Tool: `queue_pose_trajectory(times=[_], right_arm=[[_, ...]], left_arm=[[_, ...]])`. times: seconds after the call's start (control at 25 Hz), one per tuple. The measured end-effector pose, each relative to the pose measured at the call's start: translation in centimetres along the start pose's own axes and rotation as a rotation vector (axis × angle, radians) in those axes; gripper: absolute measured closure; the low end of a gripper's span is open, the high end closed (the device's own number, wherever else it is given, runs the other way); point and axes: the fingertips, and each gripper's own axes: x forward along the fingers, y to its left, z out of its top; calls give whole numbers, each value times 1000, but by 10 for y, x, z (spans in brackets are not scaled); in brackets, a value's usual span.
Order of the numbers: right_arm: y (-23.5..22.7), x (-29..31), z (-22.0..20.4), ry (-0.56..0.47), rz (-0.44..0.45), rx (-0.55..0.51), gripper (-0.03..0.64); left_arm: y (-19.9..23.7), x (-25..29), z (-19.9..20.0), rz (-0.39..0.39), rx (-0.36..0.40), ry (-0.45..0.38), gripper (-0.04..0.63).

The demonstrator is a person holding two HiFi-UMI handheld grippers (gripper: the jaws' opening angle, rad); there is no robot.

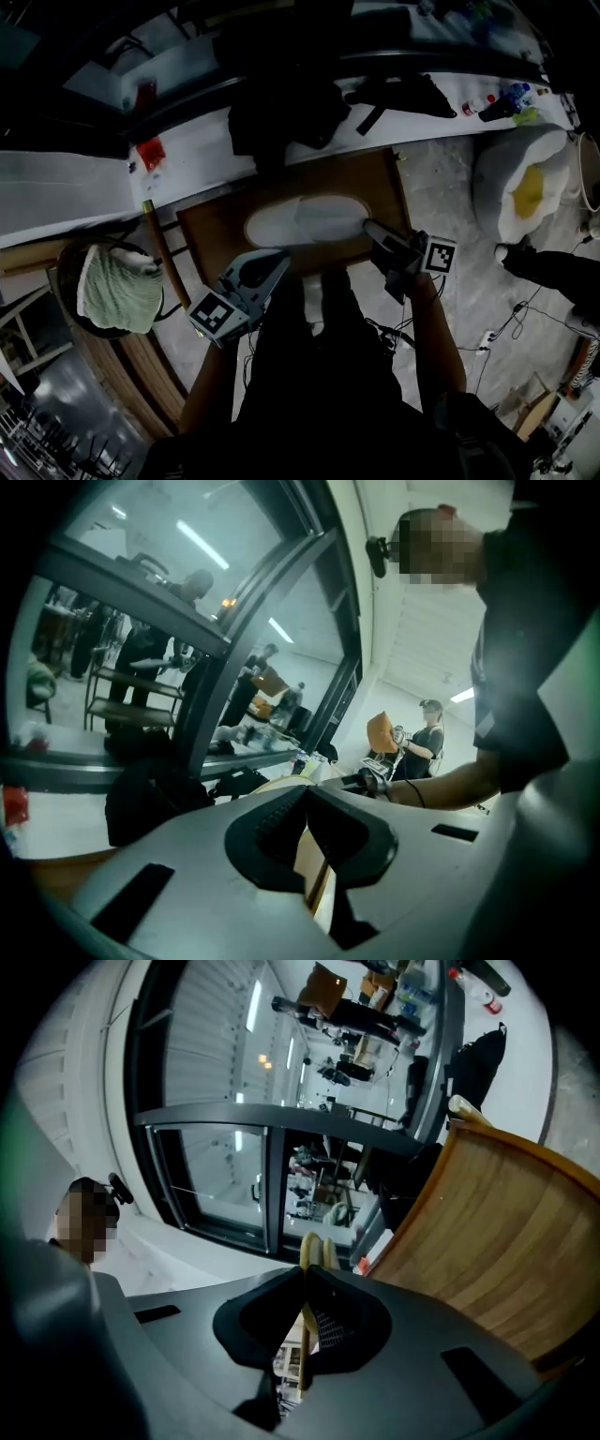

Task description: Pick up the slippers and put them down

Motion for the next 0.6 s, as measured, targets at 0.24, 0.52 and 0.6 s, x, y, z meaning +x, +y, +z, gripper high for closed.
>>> queue_pose_trajectory(times=[0.24,0.52,0.6], right_arm=[[-35,17,-9,0,-25,76,580],[-82,12,-22,35,-103,66,580],[-91,13,-25,48,-117,45,580]], left_arm=[[35,15,-46,39,-62,29,583],[46,25,-84,45,-111,60,583],[49,25,-93,47,-130,62,583]])
